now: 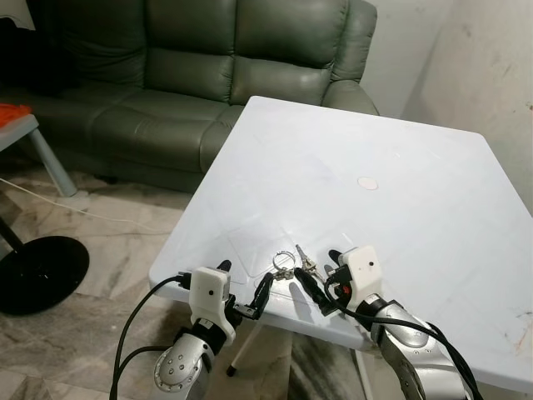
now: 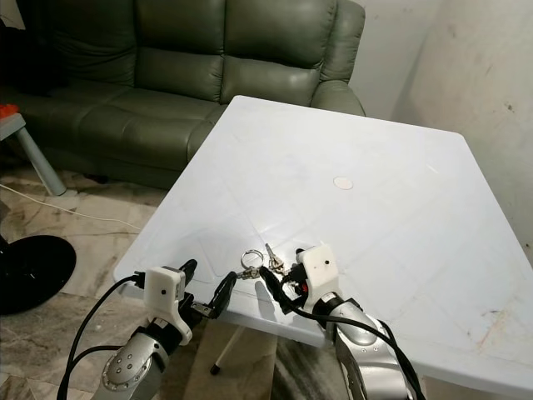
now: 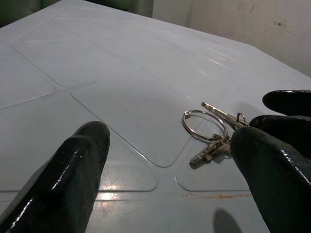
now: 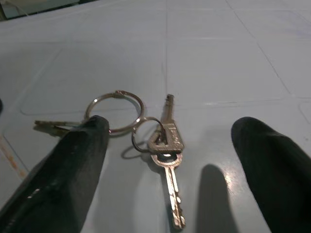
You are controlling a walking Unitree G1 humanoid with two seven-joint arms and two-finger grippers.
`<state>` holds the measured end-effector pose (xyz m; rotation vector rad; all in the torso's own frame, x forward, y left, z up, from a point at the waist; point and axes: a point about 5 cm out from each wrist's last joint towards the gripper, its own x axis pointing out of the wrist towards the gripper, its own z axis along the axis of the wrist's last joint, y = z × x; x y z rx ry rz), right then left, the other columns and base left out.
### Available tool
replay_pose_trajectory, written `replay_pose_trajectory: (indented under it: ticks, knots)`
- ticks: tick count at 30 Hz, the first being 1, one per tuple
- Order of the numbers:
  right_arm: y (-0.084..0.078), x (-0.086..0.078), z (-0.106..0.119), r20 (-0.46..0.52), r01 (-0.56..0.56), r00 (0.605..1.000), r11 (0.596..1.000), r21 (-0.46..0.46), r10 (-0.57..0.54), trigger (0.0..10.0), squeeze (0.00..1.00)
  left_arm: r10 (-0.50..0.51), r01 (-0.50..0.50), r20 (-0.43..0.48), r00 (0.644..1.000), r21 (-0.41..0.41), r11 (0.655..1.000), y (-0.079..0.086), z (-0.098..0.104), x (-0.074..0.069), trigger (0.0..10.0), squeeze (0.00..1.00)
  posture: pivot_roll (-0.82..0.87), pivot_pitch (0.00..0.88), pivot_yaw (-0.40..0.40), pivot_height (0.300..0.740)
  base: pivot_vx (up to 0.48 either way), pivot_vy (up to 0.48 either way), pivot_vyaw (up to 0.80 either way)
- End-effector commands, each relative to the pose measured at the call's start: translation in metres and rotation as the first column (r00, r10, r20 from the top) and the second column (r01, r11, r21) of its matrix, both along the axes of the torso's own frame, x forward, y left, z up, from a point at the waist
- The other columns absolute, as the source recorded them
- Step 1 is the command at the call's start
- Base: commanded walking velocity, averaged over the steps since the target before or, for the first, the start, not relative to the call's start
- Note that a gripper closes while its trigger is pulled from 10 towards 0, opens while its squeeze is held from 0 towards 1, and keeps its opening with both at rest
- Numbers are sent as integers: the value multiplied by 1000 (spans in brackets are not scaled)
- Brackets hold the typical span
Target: Hang keys on a hook
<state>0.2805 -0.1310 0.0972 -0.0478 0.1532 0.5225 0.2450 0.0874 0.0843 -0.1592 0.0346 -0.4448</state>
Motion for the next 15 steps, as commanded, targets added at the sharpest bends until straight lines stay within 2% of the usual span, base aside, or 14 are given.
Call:
replay_pose_trajectory:
  ticks: [1, 2, 3, 4, 5, 14, 15]
  knots:
    - [1, -3, 1, -7, 11, 1000, 1000, 11, -11, 0, 0, -12, 12, 0, 1000, 6, 1000, -2, 2, 0, 10000, 0, 15, 100, -87, 740, 0, 0, 0]
    - [2, -3, 1, -11, 12, 1000, 1000, 8, -12, 0, 0, -13, 13, 0, 1000, 8, 1000, -2, 2, 0, 10000, 0, 15, 100, -87, 740, 0, 0, 0]
    - [4, -3, 0, -23, 10, 1000, 1000, 13, -10, 3059, 0, -13, 13, 0, 1000, 8, 1000, -2, 2, 0, 10000, 0, 15, 100, -87, 740, 0, 0, 0]
    - [5, -4, 0, -27, 6, 1000, 1000, 22, -5, 3059, 0, -13, 13, -1, 1000, 7, 1000, -2, 2, 0, 10000, 0, 15, 100, -87, 740, 0, 0, 0]
    - [10, -5, -1, -38, 3, 999, 1000, 21, -2, 10000, 0, -14, 14, -1, 1000, 9, 1000, -2, 3, 0, 10000, 0, 17, 99, -85, 740, 0, 0, 0]
    - [24, -8, -1, -49, 29, 998, 998, 47, -27, 10000, 0, -12, 12, -2, 1000, 12, 1000, -2, 3, 0, 10000, 0, 22, 98, -86, 740, 0, 0, 0]
    - [25, -8, 0, -51, 47, 998, 996, 75, -43, 8549, 0, -11, 11, -3, 1000, 11, 1000, -2, 3, 0, 10000, 0, 22, 98, -86, 740, 0, 0, 0]
